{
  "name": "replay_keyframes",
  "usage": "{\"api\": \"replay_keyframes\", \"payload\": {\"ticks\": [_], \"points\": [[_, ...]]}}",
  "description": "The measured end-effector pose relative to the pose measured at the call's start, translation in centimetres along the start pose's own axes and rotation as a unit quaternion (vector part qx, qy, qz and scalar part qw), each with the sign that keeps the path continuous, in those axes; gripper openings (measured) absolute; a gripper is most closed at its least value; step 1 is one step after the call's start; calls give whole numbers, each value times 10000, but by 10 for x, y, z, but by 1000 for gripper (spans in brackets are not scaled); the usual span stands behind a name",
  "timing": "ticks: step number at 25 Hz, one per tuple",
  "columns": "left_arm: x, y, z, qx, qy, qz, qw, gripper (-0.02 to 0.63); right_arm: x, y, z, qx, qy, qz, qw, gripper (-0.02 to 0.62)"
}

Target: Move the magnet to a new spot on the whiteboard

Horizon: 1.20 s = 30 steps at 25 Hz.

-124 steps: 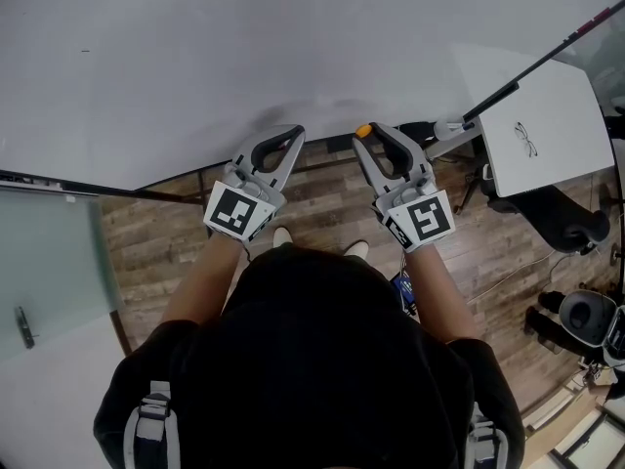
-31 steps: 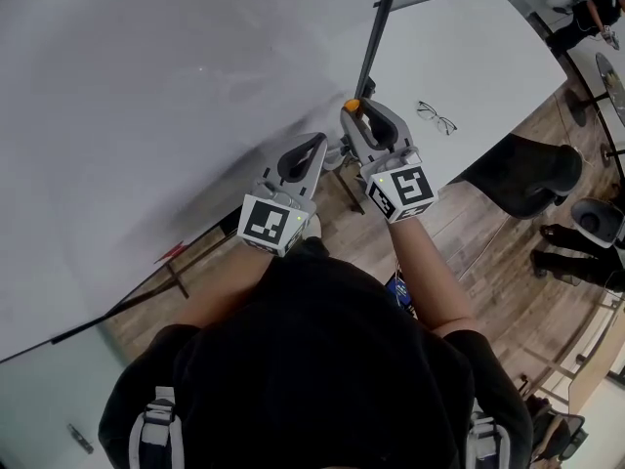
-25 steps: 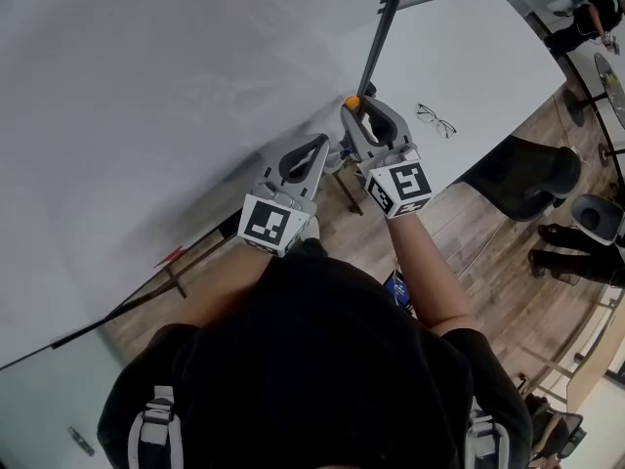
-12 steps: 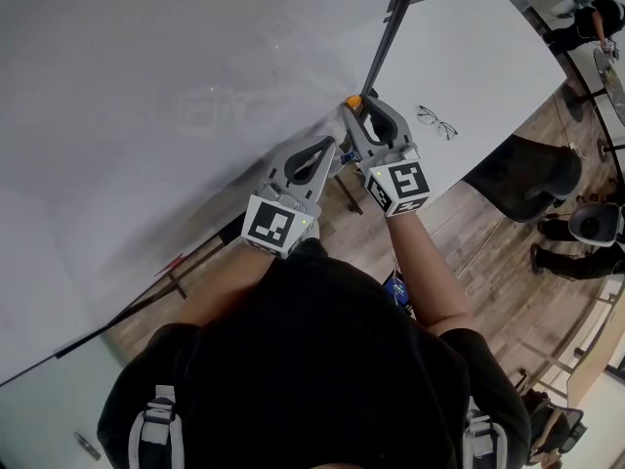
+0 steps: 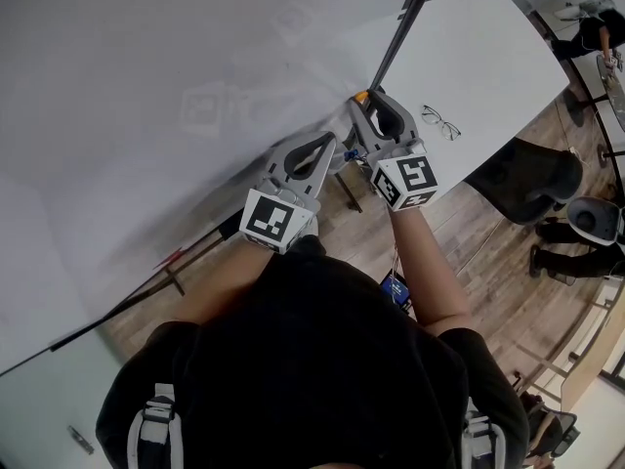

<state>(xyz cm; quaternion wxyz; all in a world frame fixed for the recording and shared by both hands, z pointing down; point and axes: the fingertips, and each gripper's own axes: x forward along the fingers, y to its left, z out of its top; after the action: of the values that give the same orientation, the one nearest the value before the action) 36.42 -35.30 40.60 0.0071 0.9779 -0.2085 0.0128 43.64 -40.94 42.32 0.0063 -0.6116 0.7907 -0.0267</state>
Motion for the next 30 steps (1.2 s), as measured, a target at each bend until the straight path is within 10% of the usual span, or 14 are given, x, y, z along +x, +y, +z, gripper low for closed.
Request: {"api": "replay_keyframes", "payload": {"ticks": [30], "points": [[-74,-49,36,232,-320,-22,9992,2,-133,102,52,-411,-376,1149,9918,2]]}}
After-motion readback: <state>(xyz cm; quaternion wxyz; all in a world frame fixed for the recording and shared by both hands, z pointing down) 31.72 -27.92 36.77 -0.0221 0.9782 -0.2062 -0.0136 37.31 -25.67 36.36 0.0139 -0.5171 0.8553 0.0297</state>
